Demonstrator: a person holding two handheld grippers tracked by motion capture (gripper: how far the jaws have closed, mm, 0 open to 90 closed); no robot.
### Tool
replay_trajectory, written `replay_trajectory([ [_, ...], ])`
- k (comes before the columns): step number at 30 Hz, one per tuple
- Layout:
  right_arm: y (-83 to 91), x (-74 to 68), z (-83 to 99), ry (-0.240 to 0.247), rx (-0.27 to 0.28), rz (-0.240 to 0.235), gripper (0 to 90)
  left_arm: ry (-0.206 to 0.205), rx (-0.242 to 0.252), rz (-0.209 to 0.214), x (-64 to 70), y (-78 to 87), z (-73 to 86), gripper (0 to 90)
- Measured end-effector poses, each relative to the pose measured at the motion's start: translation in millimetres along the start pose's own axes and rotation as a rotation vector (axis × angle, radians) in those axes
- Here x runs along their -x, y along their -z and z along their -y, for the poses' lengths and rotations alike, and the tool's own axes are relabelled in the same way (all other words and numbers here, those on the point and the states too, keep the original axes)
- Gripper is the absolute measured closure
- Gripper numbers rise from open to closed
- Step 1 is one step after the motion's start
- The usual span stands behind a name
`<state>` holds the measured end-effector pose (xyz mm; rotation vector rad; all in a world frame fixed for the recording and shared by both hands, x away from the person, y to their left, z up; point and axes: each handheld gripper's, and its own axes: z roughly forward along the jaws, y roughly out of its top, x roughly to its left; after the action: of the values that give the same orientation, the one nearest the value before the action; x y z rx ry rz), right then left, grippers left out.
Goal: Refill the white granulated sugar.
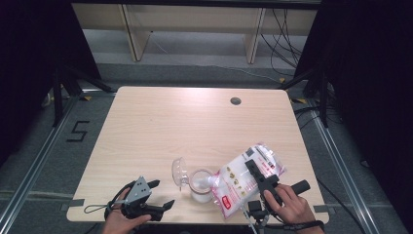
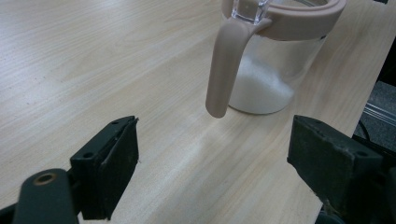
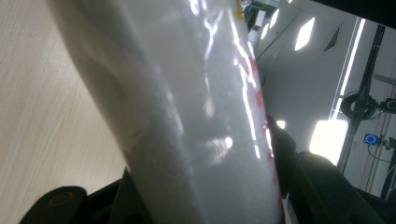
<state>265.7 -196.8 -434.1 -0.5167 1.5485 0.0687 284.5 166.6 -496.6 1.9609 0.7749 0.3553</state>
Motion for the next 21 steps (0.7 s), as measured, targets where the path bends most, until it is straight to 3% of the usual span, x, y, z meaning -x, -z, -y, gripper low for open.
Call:
replay_trajectory([
  [1,0.0,0.2,-0.3,0.001,0.002,-0.001,60.5,0.026,0.001,0.001,1.4,-0.3,0.5,16.0],
  [5,0.2,0.9,-1.0,0.014,0.003,-0.007,60.5,0.027,0.001,0.0,1.5,-0.3,0.6,16.0],
  [7,0.0,0.9,-1.2,0.008,0.005,-0.005,60.5,-0.003,0.0,0.002,-0.3,0.0,-0.1,16.0],
  [10,0.2,1.1,-1.8,0.005,0.005,-0.002,60.5,-0.014,-0.011,-0.004,-1.1,0.5,-0.1,16.0],
  [11,0.5,0.9,-1.9,0.002,0.003,-0.001,60.5,-0.004,-0.025,-0.01,-0.9,0.8,0.4,16.0],
  [13,0.7,1.4,-2.6,0.005,0.002,-0.01,60.5,0.026,0.002,0.001,1.5,-0.5,0.6,16.0],
  [15,1.9,0.5,-3.2,-0.01,-0.017,-0.03,60.5,0.027,0.002,0.001,1.4,-0.5,0.6,16.0],
  [16,1.4,2.9,-3.8,0.019,-0.002,-0.016,60.5,-0.006,-0.023,-0.009,-1.0,0.9,0.3,16.0],
  [18,1.7,2.6,-4.5,0.011,-0.003,-0.016,60.5,0.016,-0.008,-0.005,0.6,-0.1,0.6,16.0],
  [19,1.0,1.7,-4.4,0.002,0.012,-0.001,60.5,-0.004,-0.025,-0.009,-0.9,0.7,0.4,16.0],
  [21,1.4,2.5,-4.9,0.007,0.005,-0.013,60.6,-0.003,-0.025,-0.009,-0.9,0.8,0.4,16.0],
])
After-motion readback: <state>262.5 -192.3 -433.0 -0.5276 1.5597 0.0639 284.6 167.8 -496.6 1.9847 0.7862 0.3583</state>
